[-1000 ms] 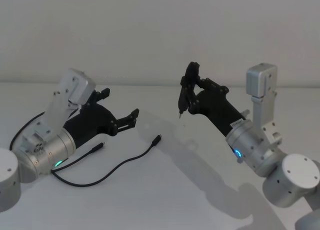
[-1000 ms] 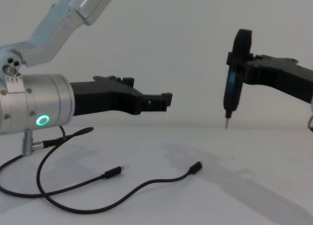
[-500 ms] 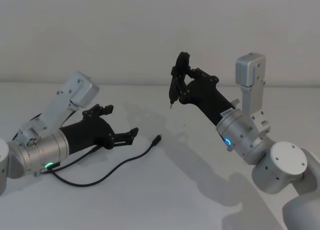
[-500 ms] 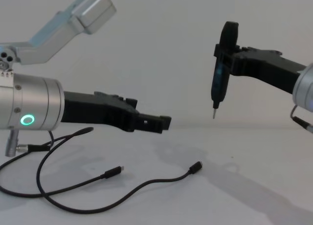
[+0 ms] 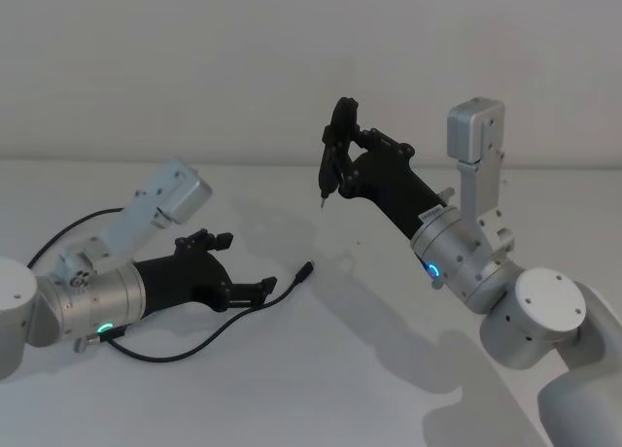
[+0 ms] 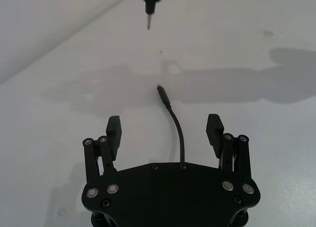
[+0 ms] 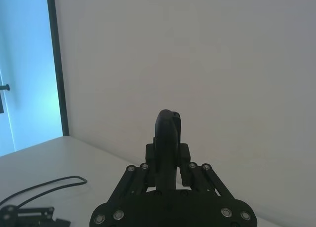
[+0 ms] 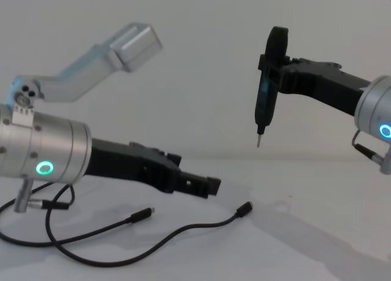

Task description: Pick up the data cable with the one hand.

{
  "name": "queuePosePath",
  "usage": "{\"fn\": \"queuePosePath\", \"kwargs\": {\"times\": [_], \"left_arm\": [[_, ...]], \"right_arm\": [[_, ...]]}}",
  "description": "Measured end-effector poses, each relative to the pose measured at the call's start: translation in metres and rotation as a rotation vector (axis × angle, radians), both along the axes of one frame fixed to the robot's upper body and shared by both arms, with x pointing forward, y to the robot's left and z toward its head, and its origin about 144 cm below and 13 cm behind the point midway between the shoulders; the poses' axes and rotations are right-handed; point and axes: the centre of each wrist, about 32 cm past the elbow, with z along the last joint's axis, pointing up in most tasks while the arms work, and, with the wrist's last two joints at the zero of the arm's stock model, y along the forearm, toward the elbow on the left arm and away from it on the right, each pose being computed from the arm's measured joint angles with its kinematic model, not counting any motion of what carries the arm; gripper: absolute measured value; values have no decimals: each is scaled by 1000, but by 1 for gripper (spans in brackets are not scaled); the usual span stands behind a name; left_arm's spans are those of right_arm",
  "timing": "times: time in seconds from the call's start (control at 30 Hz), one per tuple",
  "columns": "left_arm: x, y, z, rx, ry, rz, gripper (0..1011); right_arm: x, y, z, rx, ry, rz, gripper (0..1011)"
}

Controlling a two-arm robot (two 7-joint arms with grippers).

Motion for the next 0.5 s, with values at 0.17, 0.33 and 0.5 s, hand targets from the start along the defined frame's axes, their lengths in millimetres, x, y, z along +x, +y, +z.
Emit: {"fn": "queuePosePath", "kwargs": {"times": [0.17,0.33,0.5], "left_arm": [[3,-3,-7,22,28,-5,1001],[5,-5,-14,43,48,-5,1001],[5,-7,-18,57,58,-5,1001]], "right_arm": [[1,1,-1,2,4,5,274],[1,2,-2,5,7,10,275],[1,2,-3,8,8,12,274]]}}
